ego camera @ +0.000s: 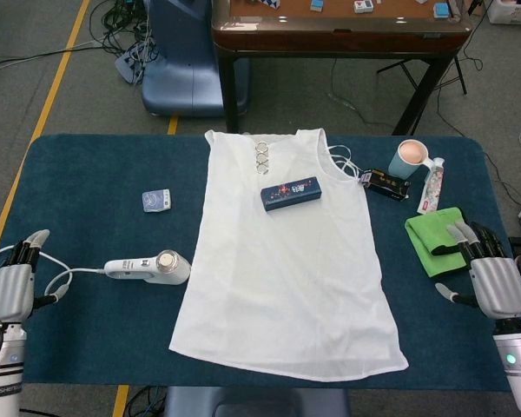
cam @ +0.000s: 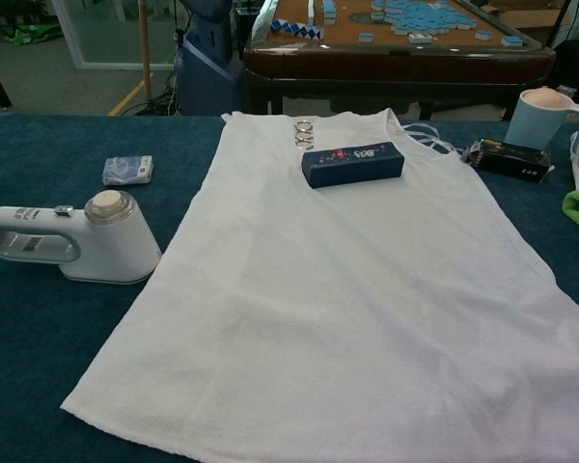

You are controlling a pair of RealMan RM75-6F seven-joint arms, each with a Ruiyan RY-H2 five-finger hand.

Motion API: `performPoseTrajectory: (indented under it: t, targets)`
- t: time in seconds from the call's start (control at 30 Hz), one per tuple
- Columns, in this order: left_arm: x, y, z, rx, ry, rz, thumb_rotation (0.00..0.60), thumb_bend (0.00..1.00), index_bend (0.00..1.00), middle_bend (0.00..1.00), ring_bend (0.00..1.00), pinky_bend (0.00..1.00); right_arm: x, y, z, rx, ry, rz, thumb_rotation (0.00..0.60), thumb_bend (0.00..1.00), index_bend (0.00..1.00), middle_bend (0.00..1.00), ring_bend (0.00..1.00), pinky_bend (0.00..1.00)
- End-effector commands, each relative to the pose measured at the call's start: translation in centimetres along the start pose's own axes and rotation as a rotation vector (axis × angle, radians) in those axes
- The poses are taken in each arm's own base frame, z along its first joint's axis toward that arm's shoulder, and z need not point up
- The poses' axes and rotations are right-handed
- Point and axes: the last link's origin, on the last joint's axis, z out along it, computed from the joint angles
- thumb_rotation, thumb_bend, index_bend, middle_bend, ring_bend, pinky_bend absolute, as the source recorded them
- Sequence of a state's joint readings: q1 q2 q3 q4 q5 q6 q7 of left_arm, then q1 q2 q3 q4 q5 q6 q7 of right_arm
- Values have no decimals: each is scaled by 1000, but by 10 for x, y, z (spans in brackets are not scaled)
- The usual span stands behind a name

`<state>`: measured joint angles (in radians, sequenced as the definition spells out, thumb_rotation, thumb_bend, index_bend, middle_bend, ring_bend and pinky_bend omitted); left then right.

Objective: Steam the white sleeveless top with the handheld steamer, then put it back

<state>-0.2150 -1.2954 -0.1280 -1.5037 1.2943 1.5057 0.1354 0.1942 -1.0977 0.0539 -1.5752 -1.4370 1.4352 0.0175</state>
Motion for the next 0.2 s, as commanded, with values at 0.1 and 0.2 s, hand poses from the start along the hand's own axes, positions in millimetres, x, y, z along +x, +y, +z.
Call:
performPoseTrajectory:
  t: [0.1,0.2]
  targets:
    - [8,-5,-21,20,-4,28,600,98,108,146,137,310,-1,4,-10,-34,-6,8,600,131,0,100,10,54]
    - [11,-6,-27,25,8,18,600,98,108,157,137,310,-2,4,-13,-39,-6,14,600,131,0,100,10,54]
